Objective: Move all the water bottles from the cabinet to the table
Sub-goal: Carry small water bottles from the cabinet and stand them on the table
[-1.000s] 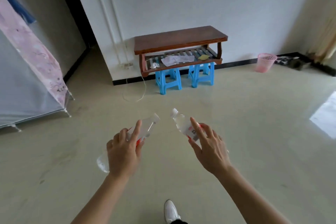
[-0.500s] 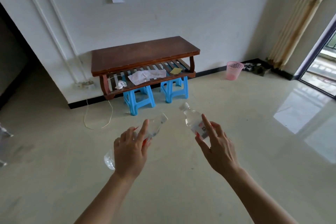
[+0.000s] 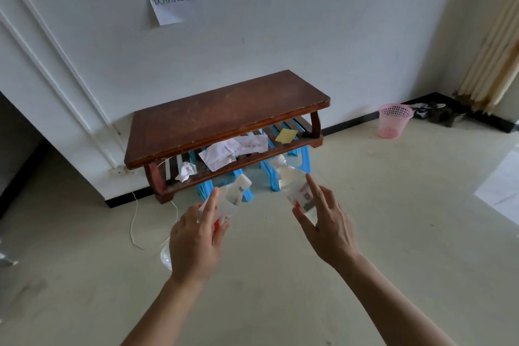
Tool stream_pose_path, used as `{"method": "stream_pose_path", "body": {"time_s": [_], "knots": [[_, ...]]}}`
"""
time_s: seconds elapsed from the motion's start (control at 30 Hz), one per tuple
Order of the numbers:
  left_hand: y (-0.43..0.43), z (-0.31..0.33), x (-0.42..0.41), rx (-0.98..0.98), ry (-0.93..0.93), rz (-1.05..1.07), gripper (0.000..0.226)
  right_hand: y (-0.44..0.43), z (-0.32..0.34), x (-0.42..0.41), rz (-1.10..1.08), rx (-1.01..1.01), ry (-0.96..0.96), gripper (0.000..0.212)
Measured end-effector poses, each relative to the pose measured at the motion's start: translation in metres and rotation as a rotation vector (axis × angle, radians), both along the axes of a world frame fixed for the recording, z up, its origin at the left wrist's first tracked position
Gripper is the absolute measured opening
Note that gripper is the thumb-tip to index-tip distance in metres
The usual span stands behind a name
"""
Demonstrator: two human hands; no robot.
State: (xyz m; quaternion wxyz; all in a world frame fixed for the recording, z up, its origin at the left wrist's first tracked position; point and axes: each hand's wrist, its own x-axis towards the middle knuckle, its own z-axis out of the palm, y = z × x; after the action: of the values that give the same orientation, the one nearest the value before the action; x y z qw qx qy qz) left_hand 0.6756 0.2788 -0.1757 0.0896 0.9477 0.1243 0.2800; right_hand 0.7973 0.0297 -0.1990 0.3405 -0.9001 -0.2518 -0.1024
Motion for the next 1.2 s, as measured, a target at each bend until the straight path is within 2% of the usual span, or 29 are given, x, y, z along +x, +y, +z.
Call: {"method": "stream_pose_path", "body": {"time_s": [0.2, 0.33, 0.4, 0.47, 0.67, 0.77, 0.97, 1.03, 1.2], "knots": [[0.078, 0.008, 0.088, -0.099, -0.057, 0.141, 0.067, 0.097, 0.018, 0.119, 0.079, -0.011, 0.018, 0.082], [0.139, -0.003, 0.138, -0.161, -0.077, 0.208, 0.067, 0.168, 0.008, 0.178, 0.153, -0.025, 0.024, 0.085], [0.181, -0.015, 0.171, -0.225, -0.092, 0.243, 0.07, 0.214, 0.0, 0.208, 0.146, -0.02, 0.034, 0.08], [0.222, -0.023, 0.206, -0.275, -0.104, 0.242, 0.073, 0.256, -0.005, 0.236, 0.145, 0.006, 0.021, 0.077], [0.347, -0.013, 0.303, -0.265, -0.085, 0.191, 0.08, 0.38, 0.017, 0.323, 0.077, 0.015, 0.079, 0.08], [0.387, -0.003, 0.342, -0.245, -0.075, 0.179, 0.081, 0.415, 0.024, 0.359, 0.037, 0.01, 0.05, 0.082], [0.455, -0.025, 0.435, -0.277, -0.044, 0.192, 0.083, 0.483, 0.001, 0.454, 0.038, 0.041, 0.083, 0.083], [0.474, -0.035, 0.465, -0.321, -0.035, 0.229, 0.085, 0.504, -0.008, 0.485, 0.056, 0.062, 0.11, 0.083], [0.528, -0.041, 0.558, -0.595, -0.043, 0.367, 0.077, 0.56, -0.025, 0.583, 0.099, 0.082, 0.123, 0.091]]}}
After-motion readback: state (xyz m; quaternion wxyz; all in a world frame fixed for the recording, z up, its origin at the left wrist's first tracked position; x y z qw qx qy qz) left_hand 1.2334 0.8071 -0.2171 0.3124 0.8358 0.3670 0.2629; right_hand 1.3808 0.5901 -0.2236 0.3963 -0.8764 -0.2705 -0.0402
